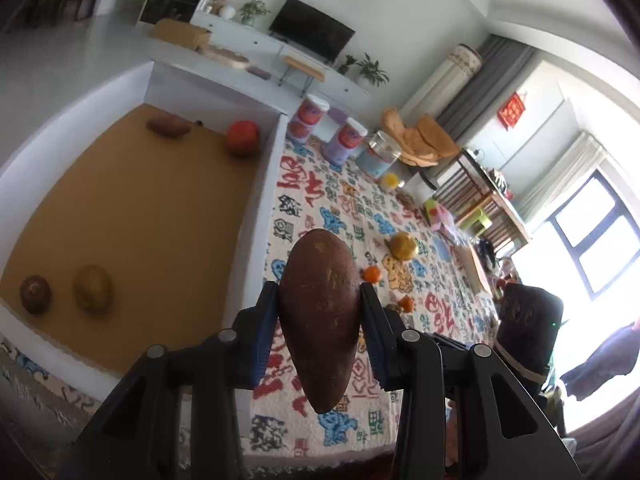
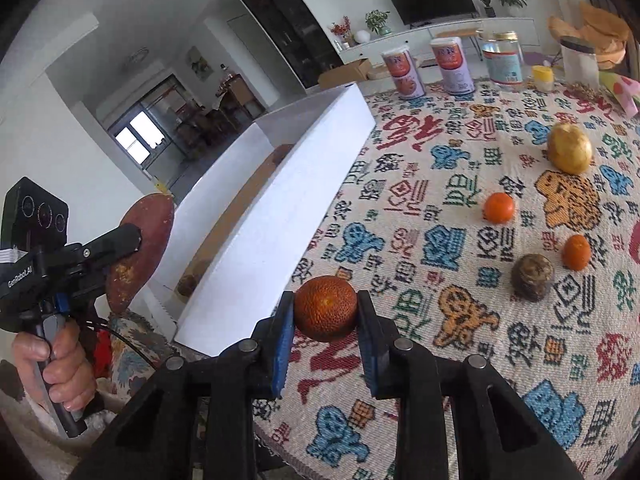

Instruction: Organize fruits

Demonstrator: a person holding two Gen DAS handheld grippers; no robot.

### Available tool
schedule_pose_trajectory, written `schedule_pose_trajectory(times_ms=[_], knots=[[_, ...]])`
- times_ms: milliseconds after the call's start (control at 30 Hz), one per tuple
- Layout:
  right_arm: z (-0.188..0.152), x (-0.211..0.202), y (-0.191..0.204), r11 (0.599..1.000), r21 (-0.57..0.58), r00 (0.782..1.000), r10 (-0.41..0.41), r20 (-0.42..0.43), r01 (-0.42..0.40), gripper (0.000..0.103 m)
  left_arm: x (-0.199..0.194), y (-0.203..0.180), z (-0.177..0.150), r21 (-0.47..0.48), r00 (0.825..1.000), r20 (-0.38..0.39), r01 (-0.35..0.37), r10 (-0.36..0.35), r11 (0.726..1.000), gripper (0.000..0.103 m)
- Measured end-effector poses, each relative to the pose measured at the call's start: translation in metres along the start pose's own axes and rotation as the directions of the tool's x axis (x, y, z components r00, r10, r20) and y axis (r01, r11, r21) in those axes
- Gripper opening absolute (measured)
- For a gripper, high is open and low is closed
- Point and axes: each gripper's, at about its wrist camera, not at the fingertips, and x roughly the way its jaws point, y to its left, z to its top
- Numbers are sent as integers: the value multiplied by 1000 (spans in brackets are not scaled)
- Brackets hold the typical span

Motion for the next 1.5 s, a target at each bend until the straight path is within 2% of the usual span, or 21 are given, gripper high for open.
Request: schedule_pose_trajectory(times_ms=[133,233,333,400,433,467,567,600,667,733,767,833,933,1000,1100,1133,1167,1200,1267,1333,1500], knots=[[29,52,79,987,-114,991,107,-87,-116,30,22,48,9,-80,984,-31,-175,173,981,41],[39,99,110,981,-159,983,86,-160,-112,30,44,72,-1,-113,965,-84,-257,249,960,41],[46,131,116,987,-150,979,33,-202,-65,34,54,82,-10,-108,950,-105,-304,294,946,42],[53,137,114,991,-128,981,17,-194,-42,57,50,76,-14,-83,947,-72,-318,313,944,54],[56,133,112,992,-120,985,14,-170,-35,75,47,71,-14,-75,946,-46,-325,322,943,69],[60,121,106,993,-110,992,22,-127,-36,85,43,66,-13,-65,944,-12,-329,329,942,79],[64,85,82,998,-67,1000,7,-18,-8,87,38,43,-13,-3,947,50,-318,317,948,80],[62,73,70,999,-52,1000,-17,14,17,88,38,33,-13,28,954,58,-295,293,955,80],[53,47,41,993,-20,990,-111,84,113,99,43,6,-20,98,971,58,-239,234,966,82],[37,22,6,966,-4,955,-254,155,257,102,51,-25,-33,176,985,40,-173,168,969,86],[29,12,-15,938,6,923,-343,175,348,102,57,-41,-41,216,991,23,-137,135,967,88],[10,-6,-57,859,40,842,-509,180,511,102,71,-69,-61,291,997,-35,-54,67,955,90],[-17,-37,-124,721,133,708,-693,133,681,102,110,-105,-89,361,990,-134,14,37,933,90],[-34,-54,-160,641,191,636,-766,95,744,102,136,-123,-104,408,989,-142,15,47,913,90],[-58,-75,-193,561,254,568,-821,53,788,102,167,-136,-117,469,990,-91,-49,104,882,90],[-60,-79,-203,551,305,572,-820,23,777,102,180,-135,-117,478,989,-75,-76,127,875,90],[-62,-86,-209,567,346,597,-802,25,748,102,191,-133,-115,481,987,-68,-98,149,871,90],[-63,-91,-211,570,365,599,-800,41,736,102,199,-128,-114,476,983,-66,-117,168,871,90],[-63,-91,-218,536,370,569,-822,23,759,102,216,-116,-110,456,975,-80,-151,209,877,90],[-64,-89,-222,550,371,590,-807,5,749,102,228,-106,-112,447,965,-93,-179,244,877,90],[-69,-83,-236,559,393,625,-779,-51,730,102,233,-110,-116,493,954,-69,-222,292,841,96]])
